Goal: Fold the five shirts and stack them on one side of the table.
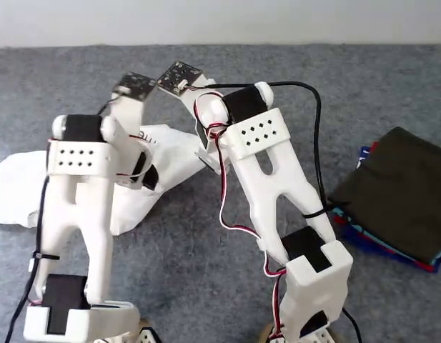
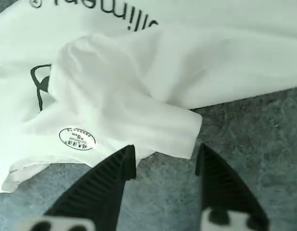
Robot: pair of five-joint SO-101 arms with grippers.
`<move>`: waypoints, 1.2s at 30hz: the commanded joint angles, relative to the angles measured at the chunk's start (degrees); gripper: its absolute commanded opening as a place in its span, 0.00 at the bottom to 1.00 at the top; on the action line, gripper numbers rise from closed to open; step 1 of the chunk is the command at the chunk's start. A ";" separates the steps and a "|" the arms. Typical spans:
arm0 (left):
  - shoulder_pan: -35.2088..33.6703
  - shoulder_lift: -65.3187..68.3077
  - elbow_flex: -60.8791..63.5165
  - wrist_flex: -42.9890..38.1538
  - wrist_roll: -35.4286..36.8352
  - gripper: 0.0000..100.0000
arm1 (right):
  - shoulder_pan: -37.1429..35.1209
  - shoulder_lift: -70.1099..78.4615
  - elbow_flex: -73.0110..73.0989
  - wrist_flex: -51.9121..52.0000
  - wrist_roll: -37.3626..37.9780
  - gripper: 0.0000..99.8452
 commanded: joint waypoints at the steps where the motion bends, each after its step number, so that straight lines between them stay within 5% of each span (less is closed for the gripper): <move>1: -0.53 -0.18 -1.98 3.52 4.04 0.21 | 0.92 -1.54 0.09 2.24 -0.26 0.01; 28: 2.11 -1.32 9.54 -8.70 12.31 0.21 | 0.92 -1.54 0.09 2.24 -0.18 0.01; 36: 2.02 7.12 9.19 -8.70 12.04 0.20 | 0.92 -1.54 0.09 2.24 -0.18 0.01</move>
